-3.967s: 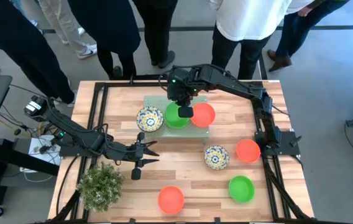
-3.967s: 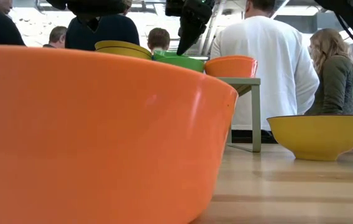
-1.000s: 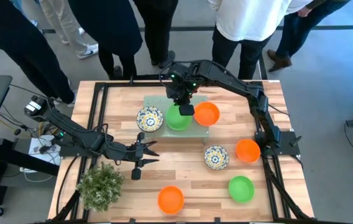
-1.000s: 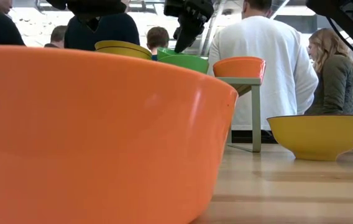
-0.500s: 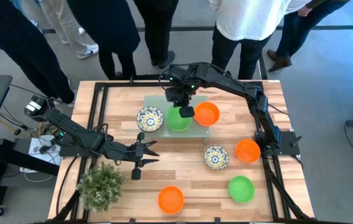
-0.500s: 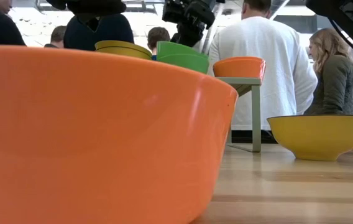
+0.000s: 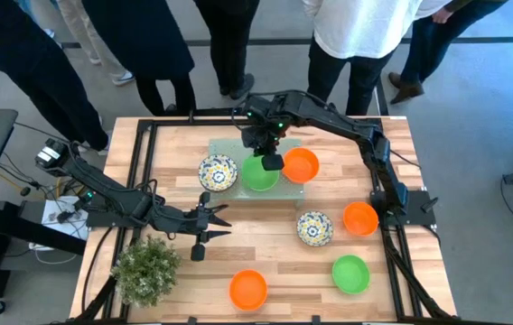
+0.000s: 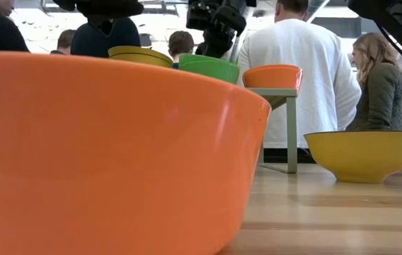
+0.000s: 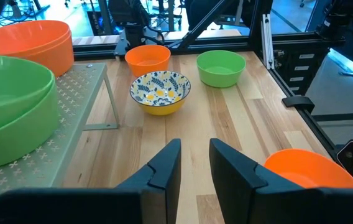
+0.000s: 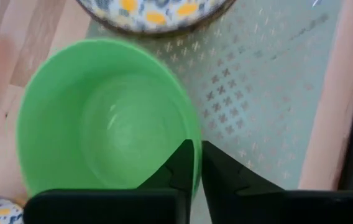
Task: Pick & Place Mini bowls
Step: Stack the green bowl on top of the green bowl on the shelf, then stack the white patterned bowl on top of the white patterned bowl on the shelf
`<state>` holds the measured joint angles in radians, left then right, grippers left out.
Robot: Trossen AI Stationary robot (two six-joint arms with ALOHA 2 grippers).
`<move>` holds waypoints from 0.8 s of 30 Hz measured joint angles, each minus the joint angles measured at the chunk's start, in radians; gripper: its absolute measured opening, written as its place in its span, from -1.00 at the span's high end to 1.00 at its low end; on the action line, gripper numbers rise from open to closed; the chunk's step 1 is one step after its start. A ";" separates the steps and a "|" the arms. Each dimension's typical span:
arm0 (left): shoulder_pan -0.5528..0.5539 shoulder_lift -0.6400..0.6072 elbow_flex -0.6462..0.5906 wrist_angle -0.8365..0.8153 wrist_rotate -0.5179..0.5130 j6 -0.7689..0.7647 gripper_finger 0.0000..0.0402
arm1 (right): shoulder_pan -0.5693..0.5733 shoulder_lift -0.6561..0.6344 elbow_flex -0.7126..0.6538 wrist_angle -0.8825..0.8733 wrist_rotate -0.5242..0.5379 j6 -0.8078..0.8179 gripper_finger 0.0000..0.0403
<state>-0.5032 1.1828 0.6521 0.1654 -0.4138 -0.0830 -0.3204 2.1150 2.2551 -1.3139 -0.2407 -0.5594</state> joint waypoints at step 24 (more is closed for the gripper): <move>0.000 0.000 0.000 0.000 0.000 -0.003 0.57 | 0.121 -0.110 0.087 -0.085 0.116 0.123 0.64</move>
<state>-0.5030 1.1828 0.6521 0.1654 -0.4141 -0.0860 -0.1993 2.0048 2.3417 -1.3985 -0.1251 -0.4367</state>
